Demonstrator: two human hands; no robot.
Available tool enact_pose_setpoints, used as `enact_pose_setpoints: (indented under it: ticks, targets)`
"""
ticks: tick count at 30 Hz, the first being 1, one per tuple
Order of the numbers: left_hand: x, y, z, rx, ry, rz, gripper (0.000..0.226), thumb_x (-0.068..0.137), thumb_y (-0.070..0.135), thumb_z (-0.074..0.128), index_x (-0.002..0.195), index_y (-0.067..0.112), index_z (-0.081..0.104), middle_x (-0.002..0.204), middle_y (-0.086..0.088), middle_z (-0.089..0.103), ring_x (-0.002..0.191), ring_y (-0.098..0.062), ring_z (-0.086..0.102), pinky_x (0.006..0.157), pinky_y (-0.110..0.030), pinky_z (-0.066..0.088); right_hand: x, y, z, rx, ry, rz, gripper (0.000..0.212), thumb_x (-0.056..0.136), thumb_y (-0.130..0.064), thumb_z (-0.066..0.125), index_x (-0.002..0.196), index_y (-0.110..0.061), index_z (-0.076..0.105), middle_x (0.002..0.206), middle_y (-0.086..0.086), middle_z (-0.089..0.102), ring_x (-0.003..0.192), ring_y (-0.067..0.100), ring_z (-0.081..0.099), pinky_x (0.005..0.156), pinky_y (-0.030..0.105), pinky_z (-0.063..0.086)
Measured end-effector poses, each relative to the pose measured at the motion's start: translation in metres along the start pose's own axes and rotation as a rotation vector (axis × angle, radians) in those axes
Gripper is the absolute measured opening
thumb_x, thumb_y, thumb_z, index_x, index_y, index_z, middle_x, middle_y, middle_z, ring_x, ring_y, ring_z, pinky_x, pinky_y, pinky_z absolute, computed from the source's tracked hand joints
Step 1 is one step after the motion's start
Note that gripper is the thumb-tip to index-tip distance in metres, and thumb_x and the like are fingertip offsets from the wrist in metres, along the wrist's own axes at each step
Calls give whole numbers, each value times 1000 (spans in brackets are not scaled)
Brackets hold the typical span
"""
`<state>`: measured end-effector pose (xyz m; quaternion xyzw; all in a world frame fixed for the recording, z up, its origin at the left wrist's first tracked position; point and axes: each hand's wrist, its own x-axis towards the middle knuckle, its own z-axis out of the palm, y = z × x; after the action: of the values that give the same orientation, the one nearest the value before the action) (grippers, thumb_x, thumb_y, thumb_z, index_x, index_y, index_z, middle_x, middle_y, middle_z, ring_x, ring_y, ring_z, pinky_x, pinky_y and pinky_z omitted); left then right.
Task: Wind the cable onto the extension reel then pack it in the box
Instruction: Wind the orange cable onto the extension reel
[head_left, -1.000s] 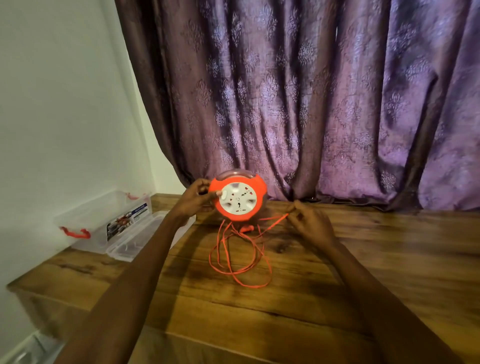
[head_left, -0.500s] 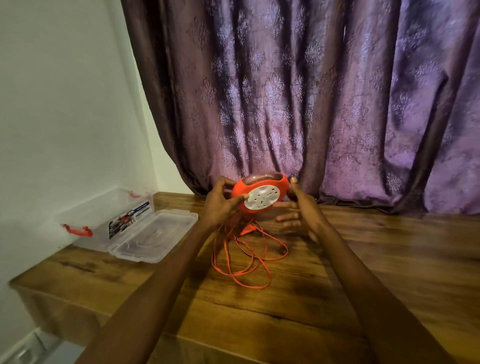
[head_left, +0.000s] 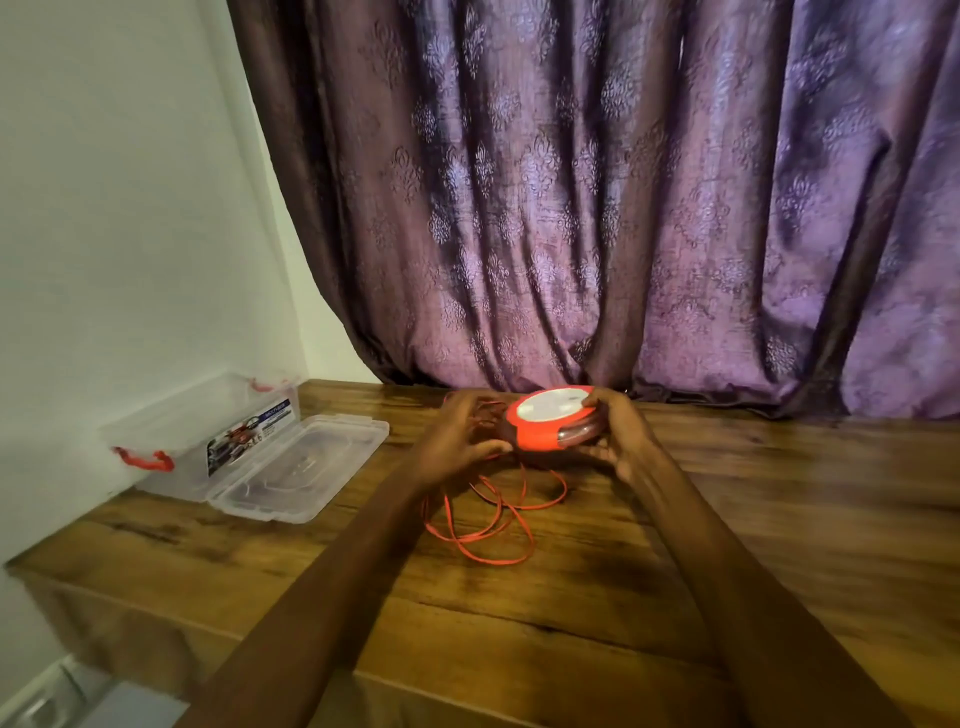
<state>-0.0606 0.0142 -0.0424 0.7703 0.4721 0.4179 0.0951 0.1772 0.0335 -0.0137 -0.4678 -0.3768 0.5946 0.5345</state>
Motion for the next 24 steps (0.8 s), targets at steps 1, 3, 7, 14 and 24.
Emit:
enact_pose_setpoints:
  ticks: [1, 3, 7, 14, 24]
  targets:
    - [-1, -5, -4, -78, 25, -94, 65, 77, 20, 83, 132, 14, 49, 133, -9, 56, 122, -21, 57, 105, -40, 48, 1, 0, -3, 9, 21, 4, 19, 84, -19, 57, 100, -16, 66, 102, 10, 67, 77, 22, 63, 62, 34, 55]
    - [0, -16, -13, -29, 16, -244, 67, 76, 17, 84, 134, 12, 50, 132, -10, 58, 116, -18, 59, 101, -33, 49, 1, -1, -9, 5, 63, 6, 18, 83, -20, 55, 97, -17, 66, 100, 8, 66, 75, 21, 62, 64, 33, 51]
    - [5, -22, -16, 117, -116, -535, 49, 81, 34, 79, 122, 15, 61, 105, -4, 70, 81, -10, 65, 66, -19, 47, 2, -1, -19, -23, 94, -6, 22, 83, -21, 53, 101, -14, 65, 88, 8, 66, 66, 21, 59, 54, 26, 48]
    - [24, -16, -11, 271, -154, -796, 41, 77, 36, 79, 102, 8, 64, 107, -14, 69, 94, -28, 68, 72, -32, 52, 1, 1, -25, 1, 62, -6, 31, 82, -17, 52, 108, -7, 67, 96, 14, 69, 74, 26, 62, 58, 28, 50]
    - [32, -13, -21, -195, -90, -868, 9, 87, 1, 56, 86, -4, 64, 66, -14, 60, 45, -18, 50, 42, -23, 37, 4, 3, -30, 19, 70, -53, 51, 75, -17, 53, 118, 7, 68, 114, 27, 70, 107, 44, 66, 104, 55, 48]
